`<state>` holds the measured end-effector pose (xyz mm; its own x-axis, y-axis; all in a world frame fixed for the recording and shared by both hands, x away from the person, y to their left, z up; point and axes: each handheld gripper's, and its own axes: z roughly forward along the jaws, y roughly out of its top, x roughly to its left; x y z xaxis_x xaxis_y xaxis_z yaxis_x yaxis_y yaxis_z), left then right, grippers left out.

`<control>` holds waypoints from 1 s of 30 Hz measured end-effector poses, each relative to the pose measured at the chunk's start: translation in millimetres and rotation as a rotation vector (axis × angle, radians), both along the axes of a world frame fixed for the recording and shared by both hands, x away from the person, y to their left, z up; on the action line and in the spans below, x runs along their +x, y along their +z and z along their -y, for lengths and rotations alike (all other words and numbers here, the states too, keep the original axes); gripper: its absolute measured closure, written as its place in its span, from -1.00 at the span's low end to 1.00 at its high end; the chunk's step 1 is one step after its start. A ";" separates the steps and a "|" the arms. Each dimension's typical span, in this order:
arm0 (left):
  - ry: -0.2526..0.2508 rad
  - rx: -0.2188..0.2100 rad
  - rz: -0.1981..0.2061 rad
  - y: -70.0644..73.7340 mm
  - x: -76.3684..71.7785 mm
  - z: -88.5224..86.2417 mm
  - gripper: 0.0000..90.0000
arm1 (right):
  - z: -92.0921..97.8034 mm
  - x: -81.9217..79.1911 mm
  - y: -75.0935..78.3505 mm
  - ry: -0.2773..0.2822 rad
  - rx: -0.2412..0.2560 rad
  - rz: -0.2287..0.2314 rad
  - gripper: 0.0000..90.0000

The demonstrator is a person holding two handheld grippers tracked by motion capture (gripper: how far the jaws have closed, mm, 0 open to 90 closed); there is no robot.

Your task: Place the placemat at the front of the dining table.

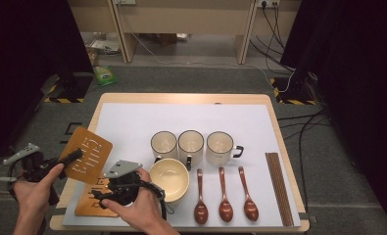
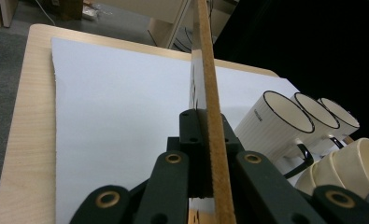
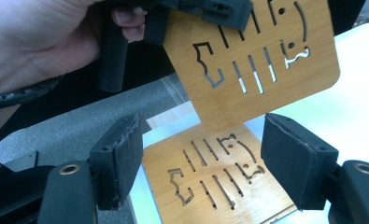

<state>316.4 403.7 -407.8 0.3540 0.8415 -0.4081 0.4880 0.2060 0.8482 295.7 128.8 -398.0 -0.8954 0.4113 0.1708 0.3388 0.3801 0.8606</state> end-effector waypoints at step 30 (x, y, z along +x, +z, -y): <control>0.023 -0.003 0.009 -2.1 11.7 1.7 0.92 | 26.3 5.9 23.0 -0.045 0.027 0.051 -0.33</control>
